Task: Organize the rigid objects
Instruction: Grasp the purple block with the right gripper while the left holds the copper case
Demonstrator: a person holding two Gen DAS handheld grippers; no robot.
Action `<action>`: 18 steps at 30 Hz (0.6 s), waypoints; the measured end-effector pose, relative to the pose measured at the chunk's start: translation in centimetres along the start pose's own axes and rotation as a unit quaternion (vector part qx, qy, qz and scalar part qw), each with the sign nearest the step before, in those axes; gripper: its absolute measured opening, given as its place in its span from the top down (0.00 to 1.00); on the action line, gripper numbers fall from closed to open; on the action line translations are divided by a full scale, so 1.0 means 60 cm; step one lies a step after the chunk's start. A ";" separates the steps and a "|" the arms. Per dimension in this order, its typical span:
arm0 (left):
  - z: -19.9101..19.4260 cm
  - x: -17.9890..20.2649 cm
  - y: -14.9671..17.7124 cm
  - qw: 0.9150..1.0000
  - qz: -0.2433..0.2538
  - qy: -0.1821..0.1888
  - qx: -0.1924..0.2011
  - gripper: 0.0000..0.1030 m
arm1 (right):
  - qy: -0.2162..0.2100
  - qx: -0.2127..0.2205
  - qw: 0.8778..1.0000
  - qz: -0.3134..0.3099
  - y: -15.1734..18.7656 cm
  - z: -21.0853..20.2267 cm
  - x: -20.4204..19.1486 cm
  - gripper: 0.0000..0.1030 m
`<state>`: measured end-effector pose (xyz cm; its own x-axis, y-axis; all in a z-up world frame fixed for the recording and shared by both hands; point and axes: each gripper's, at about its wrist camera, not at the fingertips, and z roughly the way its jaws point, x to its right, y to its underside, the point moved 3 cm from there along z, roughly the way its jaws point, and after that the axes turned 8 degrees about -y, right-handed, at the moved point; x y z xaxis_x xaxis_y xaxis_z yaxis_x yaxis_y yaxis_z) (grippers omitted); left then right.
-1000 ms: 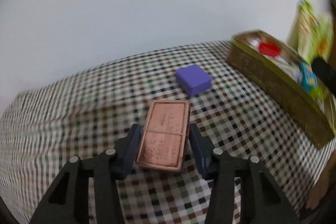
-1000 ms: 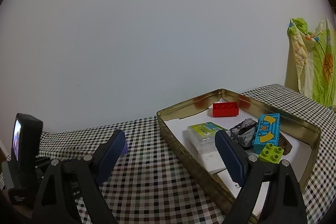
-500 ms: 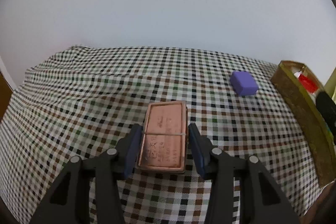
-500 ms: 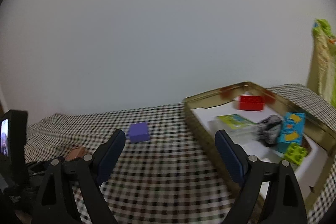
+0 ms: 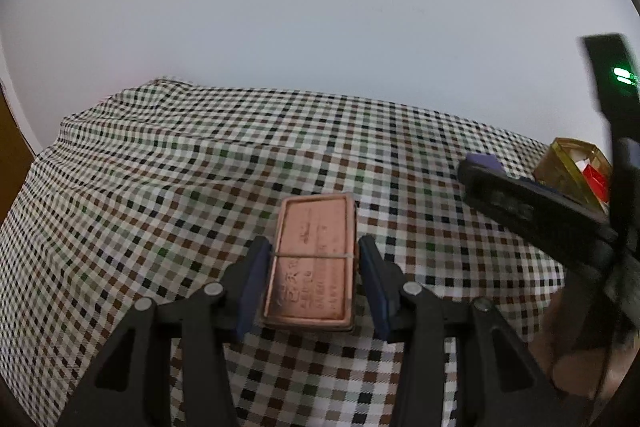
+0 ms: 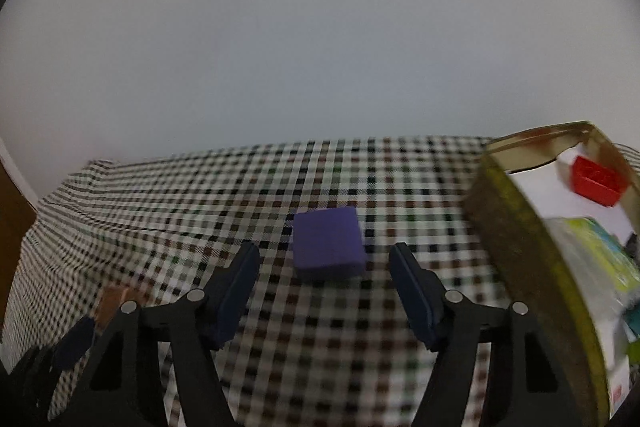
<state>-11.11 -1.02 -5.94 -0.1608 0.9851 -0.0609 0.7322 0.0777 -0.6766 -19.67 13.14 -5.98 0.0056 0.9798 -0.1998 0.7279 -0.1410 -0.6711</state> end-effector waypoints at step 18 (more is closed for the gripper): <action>0.012 -0.017 -0.010 1.000 -0.005 0.021 0.008 0.57 | -0.081 0.086 0.991 -0.055 0.040 -0.102 -0.007 0.59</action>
<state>-11.85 -2.16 -6.02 -0.1396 0.9899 -0.0243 0.7208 0.0848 -0.6880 -13.74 13.26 -3.14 -0.1878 0.9567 -0.2225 0.5897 -0.0714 -0.8045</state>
